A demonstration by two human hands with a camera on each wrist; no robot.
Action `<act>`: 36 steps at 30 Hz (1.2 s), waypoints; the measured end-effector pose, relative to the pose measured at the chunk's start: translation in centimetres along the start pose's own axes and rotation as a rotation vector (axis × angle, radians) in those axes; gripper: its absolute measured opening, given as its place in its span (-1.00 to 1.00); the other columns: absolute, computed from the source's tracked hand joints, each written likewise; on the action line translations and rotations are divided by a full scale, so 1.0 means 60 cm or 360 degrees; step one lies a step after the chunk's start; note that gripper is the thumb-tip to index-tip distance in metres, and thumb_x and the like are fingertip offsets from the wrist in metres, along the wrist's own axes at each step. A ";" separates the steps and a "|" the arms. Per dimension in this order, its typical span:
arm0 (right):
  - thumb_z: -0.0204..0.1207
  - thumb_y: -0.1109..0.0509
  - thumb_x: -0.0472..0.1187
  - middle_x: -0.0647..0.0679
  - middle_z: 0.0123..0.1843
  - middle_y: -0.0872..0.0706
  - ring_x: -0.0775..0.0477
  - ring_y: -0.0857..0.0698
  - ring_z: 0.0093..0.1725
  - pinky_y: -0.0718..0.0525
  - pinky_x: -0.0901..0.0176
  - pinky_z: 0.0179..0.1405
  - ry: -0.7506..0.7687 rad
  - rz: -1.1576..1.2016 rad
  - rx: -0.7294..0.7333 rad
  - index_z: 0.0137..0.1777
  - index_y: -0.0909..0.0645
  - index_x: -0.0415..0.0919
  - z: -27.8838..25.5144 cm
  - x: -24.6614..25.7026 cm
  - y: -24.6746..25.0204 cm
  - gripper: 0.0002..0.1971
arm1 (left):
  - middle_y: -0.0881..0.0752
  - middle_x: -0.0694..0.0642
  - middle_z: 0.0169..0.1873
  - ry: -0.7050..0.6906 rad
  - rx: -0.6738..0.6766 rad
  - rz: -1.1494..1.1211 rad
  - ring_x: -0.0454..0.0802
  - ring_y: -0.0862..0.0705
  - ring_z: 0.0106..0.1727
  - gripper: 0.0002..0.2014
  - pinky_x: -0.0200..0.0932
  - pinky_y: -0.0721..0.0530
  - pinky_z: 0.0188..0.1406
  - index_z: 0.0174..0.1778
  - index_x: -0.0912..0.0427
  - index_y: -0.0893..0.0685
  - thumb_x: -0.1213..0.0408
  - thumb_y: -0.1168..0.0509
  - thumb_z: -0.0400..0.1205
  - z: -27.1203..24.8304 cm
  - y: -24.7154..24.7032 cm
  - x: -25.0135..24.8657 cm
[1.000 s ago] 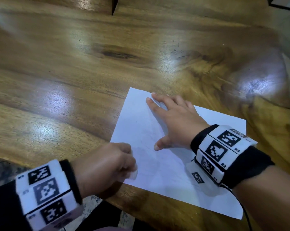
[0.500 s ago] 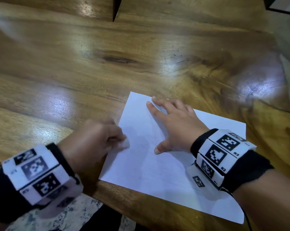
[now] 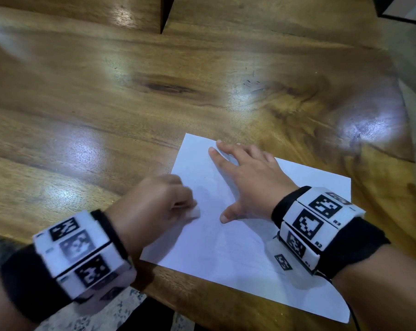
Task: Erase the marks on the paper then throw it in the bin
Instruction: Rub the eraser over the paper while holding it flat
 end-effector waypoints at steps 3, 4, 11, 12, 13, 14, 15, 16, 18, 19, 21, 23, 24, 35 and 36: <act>0.16 -0.52 0.31 0.17 0.67 0.24 -0.07 0.10 0.62 0.01 0.01 0.55 -0.0001 0.0003 -0.0008 0.64 0.26 0.09 0.000 0.000 0.001 0.23 | -0.48 -0.12 -0.44 -0.0026 0.0067 0.0048 -0.18 -0.50 -0.43 -0.89 -0.31 -0.42 -0.46 -0.43 0.08 -0.62 0.24 -0.39 0.40 0.008 -0.016 -0.017; 0.16 -0.52 0.30 0.17 0.67 0.24 -0.06 0.10 0.62 0.01 0.01 0.55 0.0001 0.0004 -0.0009 0.64 0.26 0.09 0.000 0.001 0.002 0.23 | -0.42 -0.13 -0.44 -0.0034 0.0179 0.0037 -0.21 -0.47 -0.43 -0.88 -0.28 -0.44 -0.44 -0.42 0.08 -0.59 0.23 -0.35 0.42 -0.005 -0.028 -0.021; 0.20 -0.60 0.14 0.20 0.67 0.23 0.04 0.12 0.63 0.04 0.21 0.57 -0.0017 0.0248 -0.0015 0.65 0.21 -0.02 -0.005 -0.012 0.004 0.22 | -0.39 -0.16 -0.40 0.0077 0.0490 0.0128 -0.23 -0.47 -0.46 -0.76 -0.18 -0.58 -0.49 -0.43 -0.06 -0.40 0.31 -0.33 0.36 -0.062 -0.050 -0.024; 0.22 -0.61 0.07 0.21 0.67 0.22 0.08 0.11 0.63 0.04 0.31 0.53 -0.0046 0.0334 -0.0016 0.66 0.18 -0.05 -0.007 -0.022 0.004 0.19 | -0.37 -0.18 -0.42 0.0108 0.0492 0.0134 -0.25 -0.46 -0.49 -0.77 -0.22 -0.57 -0.55 -0.43 -0.06 -0.38 0.28 -0.34 0.33 -0.064 -0.048 -0.024; 0.24 -0.62 0.02 0.22 0.68 0.21 0.12 0.10 0.64 0.05 0.41 0.49 -0.0065 0.0399 -0.0023 0.66 0.14 -0.06 -0.010 -0.033 0.004 0.16 | -0.36 -0.19 -0.43 0.0135 0.0503 0.0136 -0.26 -0.46 -0.51 -0.79 -0.25 -0.56 -0.58 -0.42 -0.05 -0.40 0.24 -0.34 0.33 -0.064 -0.046 -0.026; 0.25 -0.62 -0.01 0.22 0.68 0.19 0.15 0.11 0.64 0.09 0.48 0.44 -0.0069 0.0436 -0.0031 0.66 0.11 -0.06 -0.013 -0.043 0.004 0.14 | -0.36 -0.18 -0.44 0.0139 0.0494 0.0125 -0.26 -0.47 -0.50 -0.82 -0.26 -0.56 -0.56 -0.40 -0.04 -0.43 0.22 -0.35 0.34 -0.063 -0.046 -0.028; 0.26 -0.62 -0.03 0.21 0.68 0.18 0.18 0.13 0.64 0.13 0.53 0.41 -0.0058 0.0452 -0.0034 0.66 0.09 -0.07 -0.016 -0.050 0.004 0.12 | -0.39 -0.18 -0.44 0.0158 0.0506 0.0063 -0.26 -0.50 -0.47 -0.86 -0.26 -0.57 -0.48 -0.36 -0.03 -0.49 0.22 -0.35 0.37 -0.058 -0.045 -0.030; 0.26 -0.62 -0.03 0.20 0.68 0.18 0.20 0.15 0.64 0.16 0.54 0.40 -0.0039 0.0455 -0.0032 0.66 0.08 -0.07 -0.017 -0.054 0.002 0.11 | -0.43 -0.19 -0.43 0.0192 0.0558 0.0014 -0.28 -0.53 -0.41 -0.91 -0.31 -0.56 -0.38 -0.30 -0.03 -0.55 0.20 -0.35 0.38 -0.051 -0.045 -0.027; 0.26 -0.61 0.00 0.19 0.69 0.19 0.20 0.19 0.64 0.18 0.51 0.42 -0.0005 0.0452 -0.0029 0.66 0.08 -0.05 -0.018 -0.054 -0.001 0.11 | -0.53 -0.22 -0.45 0.0282 0.0561 -0.0056 -0.38 -0.56 -0.36 -0.82 -0.50 -0.47 -0.31 -0.16 -0.09 -0.62 0.05 -0.35 0.33 -0.022 -0.029 -0.021; 0.26 -0.61 0.02 0.18 0.68 0.20 0.18 0.20 0.64 0.17 0.50 0.43 0.0012 0.0440 -0.0030 0.66 0.09 -0.02 -0.018 -0.052 -0.003 0.11 | -0.58 -0.21 -0.47 0.0310 0.0453 -0.0069 -0.41 -0.56 -0.38 -0.79 -0.54 -0.44 -0.33 -0.16 -0.09 -0.66 0.00 -0.40 0.32 0.000 -0.013 -0.019; 0.25 -0.59 0.07 0.16 0.68 0.24 0.15 0.22 0.64 0.16 0.45 0.45 0.0031 0.0394 -0.0030 0.66 0.11 0.01 -0.016 -0.047 -0.006 0.12 | -0.70 -0.11 -0.44 0.0363 0.0152 -0.0038 -0.29 -0.59 -0.38 -0.87 -0.53 -0.39 -0.39 -0.22 -0.01 -0.75 0.12 -0.49 0.35 0.052 0.025 -0.013; 0.25 -0.57 0.12 0.15 0.68 0.26 0.12 0.24 0.64 0.12 0.39 0.50 0.0021 0.0378 -0.0036 0.65 0.14 0.02 -0.015 -0.044 -0.007 0.13 | -0.73 0.00 -0.39 0.0446 -0.0085 -0.0007 -0.08 -0.62 -0.33 -0.87 -0.51 -0.36 -0.44 -0.18 0.05 -0.76 0.25 -0.48 0.38 0.102 0.052 -0.007; 0.25 -0.57 0.14 0.16 0.68 0.27 0.11 0.24 0.64 0.11 0.37 0.52 0.0015 0.0382 -0.0041 0.65 0.15 0.03 -0.016 -0.043 -0.008 0.14 | -0.74 0.04 -0.37 0.0495 -0.0148 -0.0023 -0.03 -0.62 -0.31 -0.85 -0.50 -0.36 -0.46 -0.16 0.08 -0.75 0.26 -0.47 0.38 0.124 0.058 -0.005; 0.27 -0.53 0.19 0.17 0.67 0.31 0.11 0.27 0.64 0.03 0.26 0.56 -0.0006 0.0409 -0.0051 0.65 0.21 0.04 -0.019 -0.036 -0.008 0.14 | -0.63 0.01 -0.50 0.0514 -0.0153 0.0000 -0.04 -0.58 -0.33 -0.89 -0.33 -0.45 -0.44 -0.17 0.20 -0.76 0.35 -0.46 0.41 0.154 0.042 -0.006; 0.27 -0.53 0.19 0.17 0.67 0.31 0.10 0.27 0.64 0.02 0.25 0.57 -0.0009 0.0410 -0.0051 0.65 0.21 0.04 -0.018 -0.036 -0.009 0.14 | -0.64 0.06 -0.44 0.0521 -0.0206 0.0010 -0.03 -0.58 -0.31 -0.90 -0.29 -0.44 -0.40 -0.17 0.22 -0.75 0.36 -0.45 0.42 0.155 0.044 -0.006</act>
Point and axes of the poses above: each hand's wrist, its own z-axis towards the middle knuckle, its own y-axis out of the back of the hand, x = y × z, the point moved 4 cm from there along z, towards the middle knuckle
